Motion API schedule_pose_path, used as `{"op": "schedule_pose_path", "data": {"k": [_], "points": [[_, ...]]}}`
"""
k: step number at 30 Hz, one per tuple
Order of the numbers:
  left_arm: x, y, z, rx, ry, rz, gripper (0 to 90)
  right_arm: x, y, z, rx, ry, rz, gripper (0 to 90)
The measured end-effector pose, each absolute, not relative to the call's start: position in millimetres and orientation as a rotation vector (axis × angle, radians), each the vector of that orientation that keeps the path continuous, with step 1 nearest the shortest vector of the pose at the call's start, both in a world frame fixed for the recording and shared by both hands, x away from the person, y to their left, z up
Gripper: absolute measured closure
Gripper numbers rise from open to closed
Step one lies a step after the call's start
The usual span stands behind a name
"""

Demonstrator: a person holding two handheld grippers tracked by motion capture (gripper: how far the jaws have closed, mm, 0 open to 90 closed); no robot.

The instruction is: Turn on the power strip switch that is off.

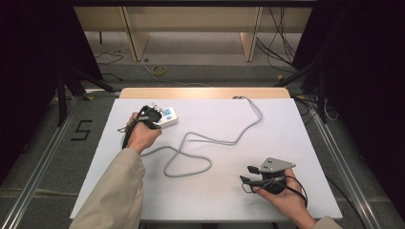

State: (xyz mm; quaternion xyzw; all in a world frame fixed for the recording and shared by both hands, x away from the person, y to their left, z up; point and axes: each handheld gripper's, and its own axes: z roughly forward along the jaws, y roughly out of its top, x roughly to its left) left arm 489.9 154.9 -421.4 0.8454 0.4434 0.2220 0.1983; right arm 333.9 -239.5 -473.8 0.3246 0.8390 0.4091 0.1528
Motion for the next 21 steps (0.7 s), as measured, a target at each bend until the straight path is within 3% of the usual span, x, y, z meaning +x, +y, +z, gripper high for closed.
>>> {"op": "schedule_pose_path", "data": {"k": [21], "points": [[499.5,152.0,-416.5,2.379,1.243,0.636,89.8,334.0,-239.3,-473.7,0.927,2.406,1.176,52.1]]}}
